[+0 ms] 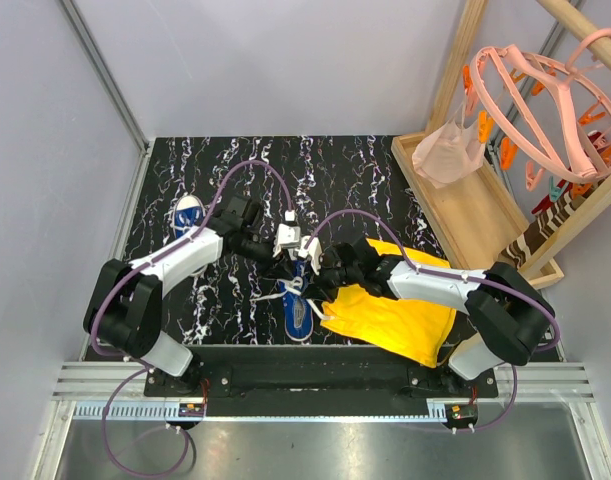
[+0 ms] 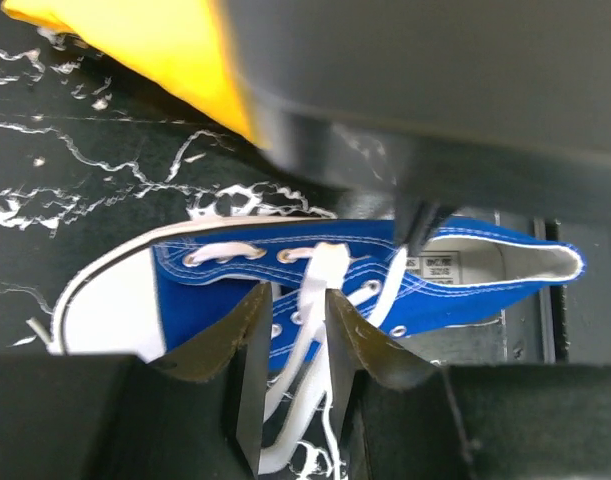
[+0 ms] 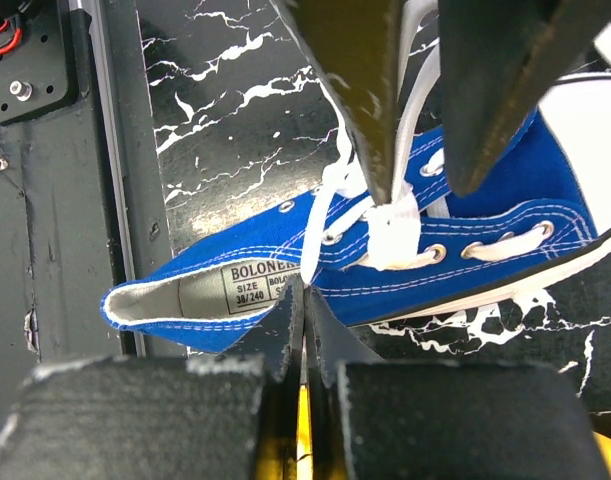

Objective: Tie the shoes

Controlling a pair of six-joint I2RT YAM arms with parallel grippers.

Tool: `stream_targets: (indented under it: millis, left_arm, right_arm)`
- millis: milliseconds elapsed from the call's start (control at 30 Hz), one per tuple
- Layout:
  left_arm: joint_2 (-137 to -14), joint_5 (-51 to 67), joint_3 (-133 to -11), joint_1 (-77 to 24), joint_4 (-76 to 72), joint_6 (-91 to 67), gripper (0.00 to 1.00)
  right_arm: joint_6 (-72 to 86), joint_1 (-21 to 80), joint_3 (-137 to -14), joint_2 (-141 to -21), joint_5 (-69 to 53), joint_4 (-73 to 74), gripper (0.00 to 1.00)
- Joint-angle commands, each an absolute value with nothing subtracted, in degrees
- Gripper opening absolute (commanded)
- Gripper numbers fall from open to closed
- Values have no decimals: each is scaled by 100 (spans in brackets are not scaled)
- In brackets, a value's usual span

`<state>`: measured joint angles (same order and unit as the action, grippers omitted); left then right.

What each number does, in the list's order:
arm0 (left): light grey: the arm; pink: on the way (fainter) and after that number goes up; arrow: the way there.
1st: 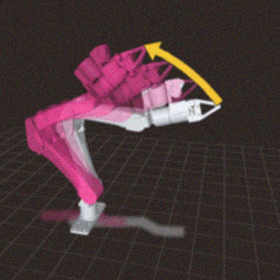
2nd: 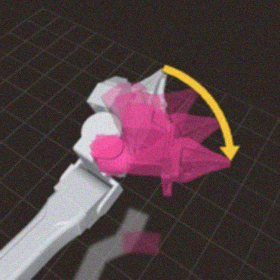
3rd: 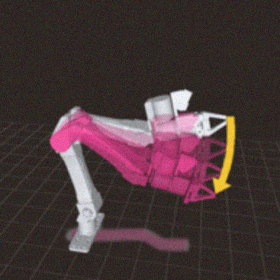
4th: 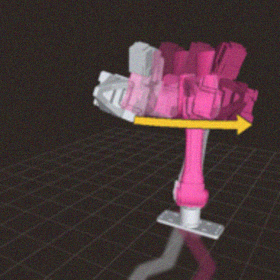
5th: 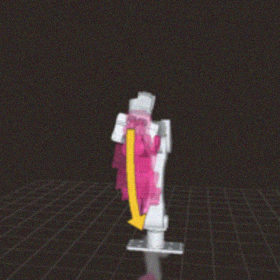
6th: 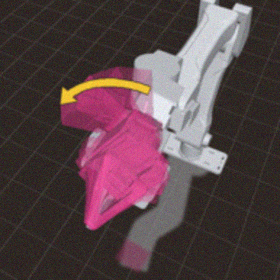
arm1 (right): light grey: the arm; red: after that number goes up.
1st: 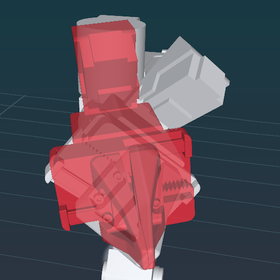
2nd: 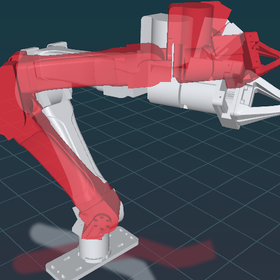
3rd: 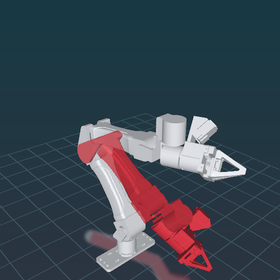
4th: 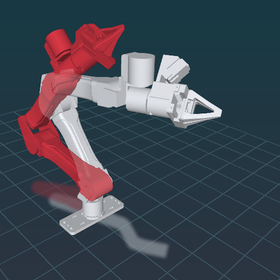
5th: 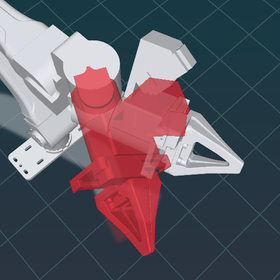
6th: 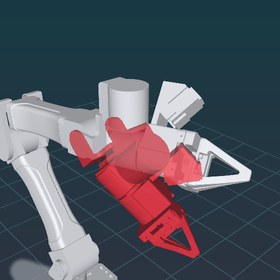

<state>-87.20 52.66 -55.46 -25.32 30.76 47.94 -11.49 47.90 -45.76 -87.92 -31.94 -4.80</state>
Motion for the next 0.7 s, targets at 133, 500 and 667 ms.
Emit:
stream_targets:
  millis: [133, 500, 667]
  left_arm:
    - [-8947, 5186, -5993, -2575, 3533, 5265, 30]
    - [-9184, 5168, -6214, -2637, 3682, 5273, 30]
    - [-9316, 5159, -6337, -2646, 3823, 5300, 30]
  right_arm:
    - [-1169, 4834, -4570, -8657, -3111, -747, 0]
    - [-1257, 4825, -4307, -8508, -3024, -993, 0]
    - [-1327, 4825, -4254, -8499, -3015, -1099, 0]
